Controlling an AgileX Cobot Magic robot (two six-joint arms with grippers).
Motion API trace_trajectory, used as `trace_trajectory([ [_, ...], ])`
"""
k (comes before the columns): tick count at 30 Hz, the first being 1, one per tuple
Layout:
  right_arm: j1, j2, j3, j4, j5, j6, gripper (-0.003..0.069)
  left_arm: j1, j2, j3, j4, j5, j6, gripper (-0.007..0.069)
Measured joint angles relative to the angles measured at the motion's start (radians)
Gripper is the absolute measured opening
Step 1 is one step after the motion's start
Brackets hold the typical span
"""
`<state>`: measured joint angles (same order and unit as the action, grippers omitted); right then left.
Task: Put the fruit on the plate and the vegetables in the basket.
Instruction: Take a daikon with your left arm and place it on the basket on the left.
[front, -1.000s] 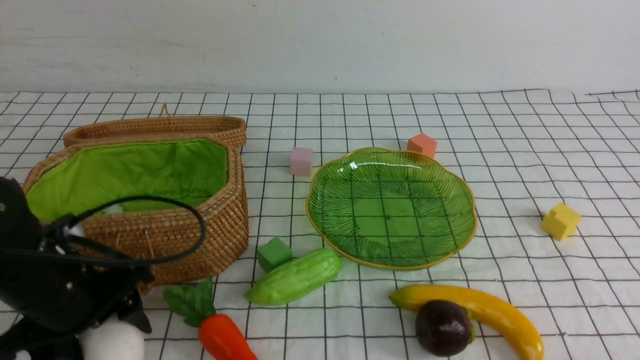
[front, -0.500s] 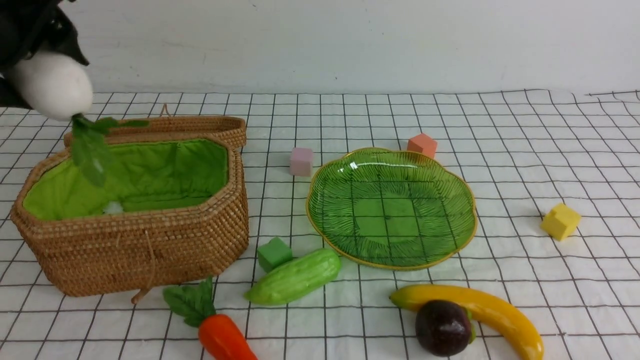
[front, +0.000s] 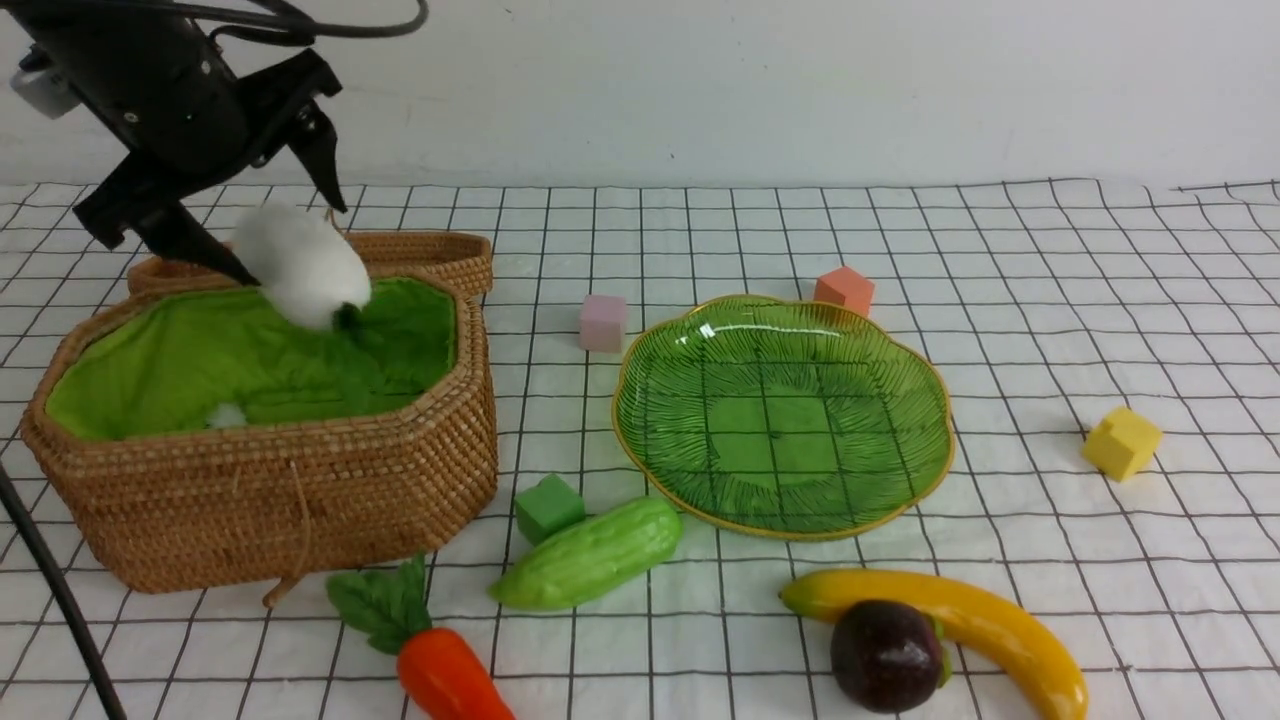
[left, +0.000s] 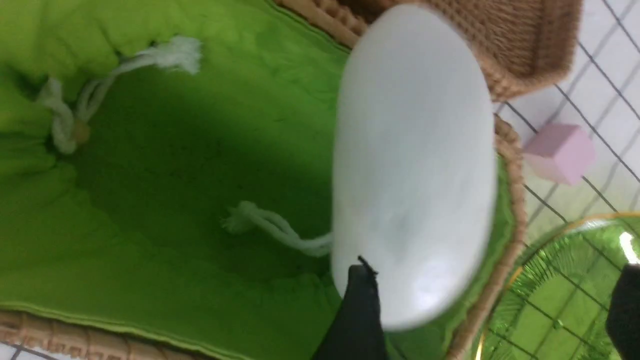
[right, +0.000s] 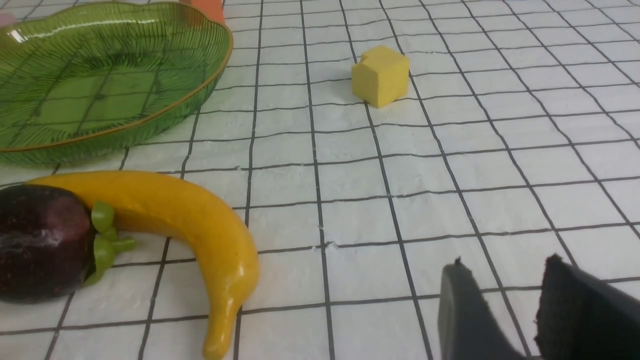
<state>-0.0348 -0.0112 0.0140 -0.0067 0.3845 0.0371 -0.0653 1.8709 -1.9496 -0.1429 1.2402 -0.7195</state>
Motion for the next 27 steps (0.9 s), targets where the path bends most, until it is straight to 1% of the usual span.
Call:
trace_trajectory([
  [2,0.0,0.0,0.0,0.0,0.0,0.0,0.0244,0.0,-0.053,0.013,0.013,0.001,0.028,0.0603],
  [4,0.0,0.0,0.0,0.0,0.0,0.0,0.0244,0.0,-0.098,0.031,0.044,0.001,0.035,0.0602],
  [5,0.0,0.0,0.0,0.0,0.0,0.0,0.0244,0.0,-0.156,0.075,0.083,0.001,0.042,0.0596],
  [6,0.0,0.0,0.0,0.0,0.0,0.0,0.0244,0.0,-0.156,0.082,0.083,0.001,0.043,0.0596],
  [7,0.0,0.0,0.0,0.0,0.0,0.0,0.0244,0.0,-0.219,0.152,0.104,0.001,0.045,0.0587],
  [9,0.0,0.0,0.0,0.0,0.0,0.0,0.0244,-0.004,-0.306,0.261,0.095,0.001,0.046,0.0578],
  [10,0.0,0.0,0.0,0.0,0.0,0.0,0.0244,-0.013,-0.359,0.364,0.085,0.001,0.046,0.0573],
  [11,0.0,0.0,0.0,0.0,0.0,0.0,0.0244,-0.013,-0.359,0.364,0.085,0.001,0.046,0.0572],
  [14,0.0,0.0,0.0,0.0,0.0,0.0,0.0244,-0.096,-0.491,0.669,0.046,-0.011,0.016,0.0568],
  [15,0.0,0.0,0.0,0.0,0.0,0.0,0.0244,-0.115,-0.508,0.714,0.034,-0.026,0.007,0.0568],
  [17,0.0,0.0,0.0,0.0,0.0,0.0,0.0244,-0.187,-0.524,0.842,-0.01,-0.121,-0.014,0.0568],
  [18,0.0,0.0,0.0,0.0,0.0,0.0,0.0244,-0.203,-0.524,0.863,-0.014,-0.132,-0.015,0.0568],
  [19,0.0,0.0,0.0,0.0,0.0,0.0,0.0244,-0.268,-0.515,0.929,-0.042,-0.221,-0.02,0.0568],
  [21,0.0,0.0,0.0,0.0,0.0,0.0,0.0244,-0.33,-0.498,0.96,-0.046,-0.269,-0.022,0.0568],
  [23,0.0,0.0,0.0,0.0,0.0,0.0,0.0244,-0.354,-0.482,0.945,-0.029,-0.285,-0.024,0.0568],
  [25,0.0,0.0,0.0,0.0,0.0,0.0,0.0244,-0.342,-0.473,0.864,0.042,-0.275,-0.032,0.0568],
  [27,0.0,0.0,0.0,0.0,0.0,0.0,0.0244,-0.291,-0.465,0.714,0.143,-0.228,-0.061,0.0568],
])
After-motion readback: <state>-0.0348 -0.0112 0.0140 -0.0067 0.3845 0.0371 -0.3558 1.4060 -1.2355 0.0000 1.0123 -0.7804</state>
